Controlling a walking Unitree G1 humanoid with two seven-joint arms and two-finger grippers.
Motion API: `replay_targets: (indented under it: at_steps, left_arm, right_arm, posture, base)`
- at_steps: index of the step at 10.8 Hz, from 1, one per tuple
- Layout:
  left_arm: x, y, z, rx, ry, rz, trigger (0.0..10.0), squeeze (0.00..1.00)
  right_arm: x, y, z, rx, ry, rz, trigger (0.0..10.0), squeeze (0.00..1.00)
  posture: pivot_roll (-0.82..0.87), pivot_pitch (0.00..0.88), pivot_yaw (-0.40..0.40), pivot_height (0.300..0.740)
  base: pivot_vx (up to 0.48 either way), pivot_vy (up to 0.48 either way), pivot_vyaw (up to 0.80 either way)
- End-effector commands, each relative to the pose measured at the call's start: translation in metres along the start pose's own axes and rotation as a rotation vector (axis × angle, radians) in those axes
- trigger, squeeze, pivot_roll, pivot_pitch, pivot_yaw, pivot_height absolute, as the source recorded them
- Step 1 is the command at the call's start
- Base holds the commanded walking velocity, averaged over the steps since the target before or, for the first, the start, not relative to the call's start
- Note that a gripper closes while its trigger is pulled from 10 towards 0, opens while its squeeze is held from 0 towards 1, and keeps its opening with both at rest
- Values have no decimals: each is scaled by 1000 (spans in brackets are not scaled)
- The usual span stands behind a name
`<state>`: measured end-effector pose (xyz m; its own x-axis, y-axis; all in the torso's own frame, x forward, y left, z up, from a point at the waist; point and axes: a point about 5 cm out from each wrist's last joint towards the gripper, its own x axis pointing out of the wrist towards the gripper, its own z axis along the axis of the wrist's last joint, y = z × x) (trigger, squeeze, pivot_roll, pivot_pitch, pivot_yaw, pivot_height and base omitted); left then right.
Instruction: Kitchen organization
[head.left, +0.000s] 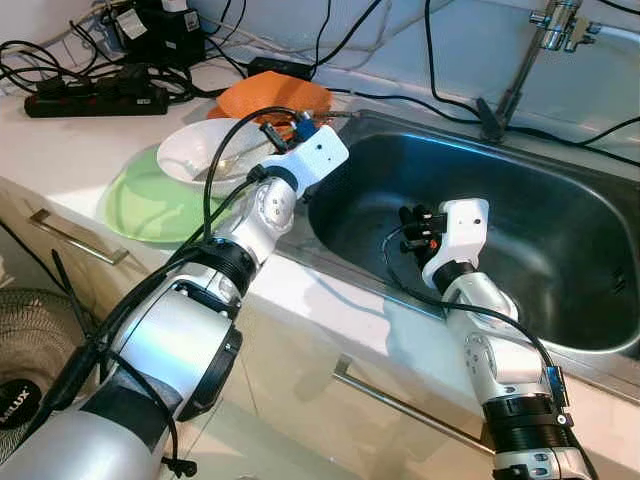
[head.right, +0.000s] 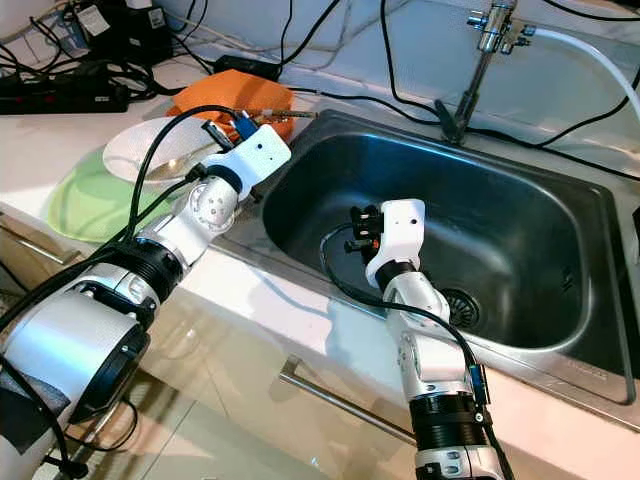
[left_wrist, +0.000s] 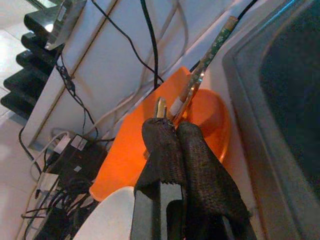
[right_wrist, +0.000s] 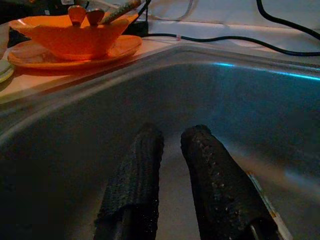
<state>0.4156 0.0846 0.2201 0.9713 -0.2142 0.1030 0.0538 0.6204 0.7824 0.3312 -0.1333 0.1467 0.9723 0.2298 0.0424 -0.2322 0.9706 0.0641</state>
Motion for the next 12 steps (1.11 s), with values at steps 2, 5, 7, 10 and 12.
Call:
replay_targets:
  at_steps: [2,5,7,10,12]
  left_arm:
    - [4,13,12,-9,-48,70,0,0]
    - [7,24,34,-57,-147,134,0,0]
    - [1,5,34,-236,-178,38,10000,0]
    - [-21,1,29,-500,-271,121,10000,0]
    - [-46,-4,10,-595,-268,179,10000,0]
  right_arm:
    - [0,-1,3,15,-4,-6,10000,0]
    - [3,0,2,16,-1,-4,10000,0]
    - [7,1,4,16,-6,-3,10000,0]
    - [17,1,16,-34,-58,-4,10000,0]
    - [29,-3,35,-73,-141,-38,10000,0]
  posture:
    - [98,87,-31,740]
    - [112,80,-33,740]
    - [125,74,-32,740]
    - [148,60,-34,740]
    - [156,51,-32,740]
  base:
    - [0,0,0]
    - [0,0,0]
    - [0,0,0]
    - [0,0,0]
    - [0,0,0]
